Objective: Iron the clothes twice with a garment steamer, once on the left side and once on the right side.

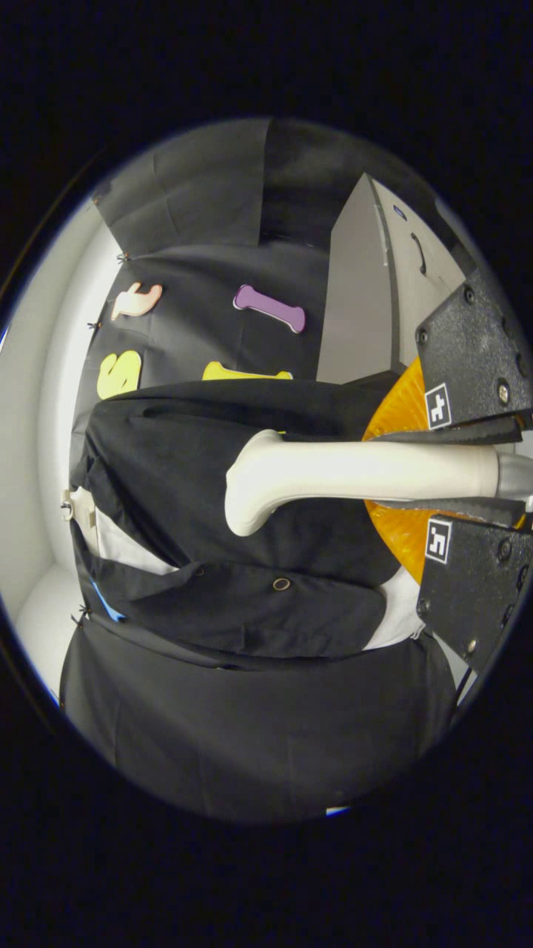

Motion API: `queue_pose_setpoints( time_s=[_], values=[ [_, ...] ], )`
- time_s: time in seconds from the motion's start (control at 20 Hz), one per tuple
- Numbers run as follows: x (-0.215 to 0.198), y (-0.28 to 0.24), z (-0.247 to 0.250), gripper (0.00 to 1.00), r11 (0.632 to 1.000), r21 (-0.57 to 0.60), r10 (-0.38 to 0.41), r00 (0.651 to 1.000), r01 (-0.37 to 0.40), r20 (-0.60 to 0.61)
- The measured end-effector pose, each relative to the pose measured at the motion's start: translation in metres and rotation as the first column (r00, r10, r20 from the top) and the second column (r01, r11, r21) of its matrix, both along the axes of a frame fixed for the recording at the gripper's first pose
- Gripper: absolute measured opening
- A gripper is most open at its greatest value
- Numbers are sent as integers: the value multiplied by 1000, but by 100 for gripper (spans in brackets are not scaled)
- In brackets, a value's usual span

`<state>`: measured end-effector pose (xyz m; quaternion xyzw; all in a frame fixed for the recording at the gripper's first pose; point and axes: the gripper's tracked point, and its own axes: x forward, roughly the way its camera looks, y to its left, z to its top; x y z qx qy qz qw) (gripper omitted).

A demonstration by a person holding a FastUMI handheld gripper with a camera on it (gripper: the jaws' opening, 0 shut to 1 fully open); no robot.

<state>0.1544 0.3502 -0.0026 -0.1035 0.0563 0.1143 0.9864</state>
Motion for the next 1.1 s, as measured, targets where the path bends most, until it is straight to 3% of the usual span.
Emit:
queue_pose_setpoints(
  time_s=[0.3, 1.1],
  values=[
    [-10, -4, -21, 31, 999, -32, -2, 1000, 1, -11],
    [-35, -8, -120, 31, 986, -161, 16, 978, -50, -206]
  ],
)
